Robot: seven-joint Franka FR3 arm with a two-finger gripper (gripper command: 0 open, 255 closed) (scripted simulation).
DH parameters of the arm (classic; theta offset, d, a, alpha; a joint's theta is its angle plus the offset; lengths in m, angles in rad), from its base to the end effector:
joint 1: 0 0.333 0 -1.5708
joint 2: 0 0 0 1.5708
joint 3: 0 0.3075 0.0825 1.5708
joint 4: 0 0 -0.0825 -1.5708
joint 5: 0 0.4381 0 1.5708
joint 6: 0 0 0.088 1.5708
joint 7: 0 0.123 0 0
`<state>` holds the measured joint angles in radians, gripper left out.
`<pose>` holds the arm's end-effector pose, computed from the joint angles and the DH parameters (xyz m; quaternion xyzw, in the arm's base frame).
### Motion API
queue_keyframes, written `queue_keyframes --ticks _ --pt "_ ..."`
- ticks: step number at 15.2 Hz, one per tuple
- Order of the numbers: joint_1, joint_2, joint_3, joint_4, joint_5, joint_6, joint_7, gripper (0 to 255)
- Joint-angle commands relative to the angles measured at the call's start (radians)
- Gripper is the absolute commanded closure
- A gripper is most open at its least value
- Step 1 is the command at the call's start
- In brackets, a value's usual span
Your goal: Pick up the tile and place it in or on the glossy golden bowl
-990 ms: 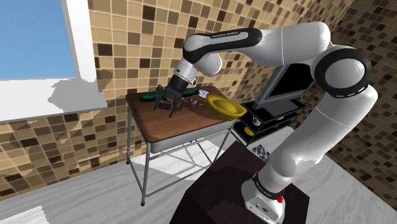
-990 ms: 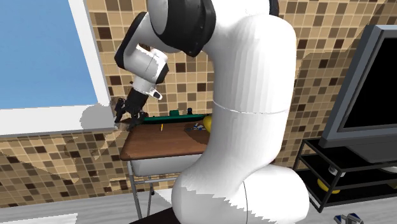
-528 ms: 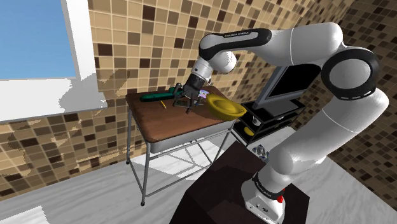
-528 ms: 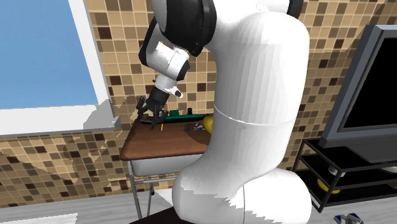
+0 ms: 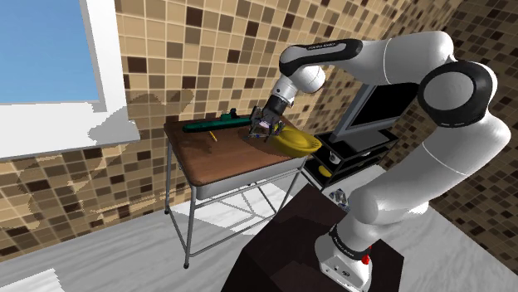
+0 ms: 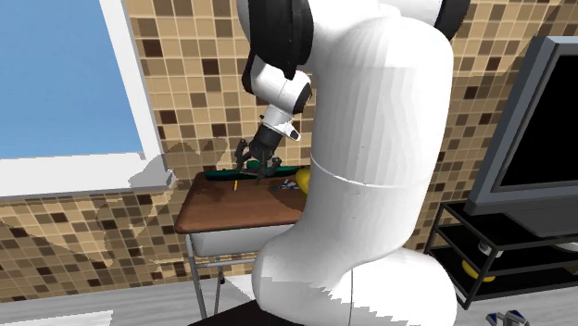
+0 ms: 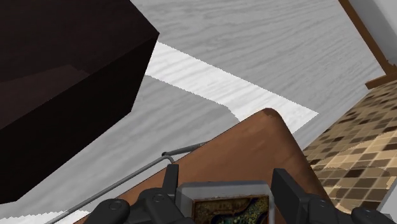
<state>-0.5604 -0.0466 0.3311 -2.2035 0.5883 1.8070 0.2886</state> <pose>0.5271 -0.0667 0.3364 -0.8826 0.3555 0.1744 0.2534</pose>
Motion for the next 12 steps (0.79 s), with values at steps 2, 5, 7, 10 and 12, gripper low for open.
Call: queue_keyframes --ticks 2,5,7,10,12 --pt "-0.039 0.015 -0.041 0.018 -0.038 -0.038 -0.053 255" --pt "-0.078 0.034 -0.080 0.043 -0.077 -0.075 -0.104 255" --pt "-0.103 0.051 -0.105 0.065 -0.103 -0.098 -0.137 255" --pt "-0.139 0.083 -0.142 0.107 -0.141 -0.134 -0.185 255" --pt "-0.163 0.109 -0.165 0.141 -0.166 -0.158 -0.216 255"
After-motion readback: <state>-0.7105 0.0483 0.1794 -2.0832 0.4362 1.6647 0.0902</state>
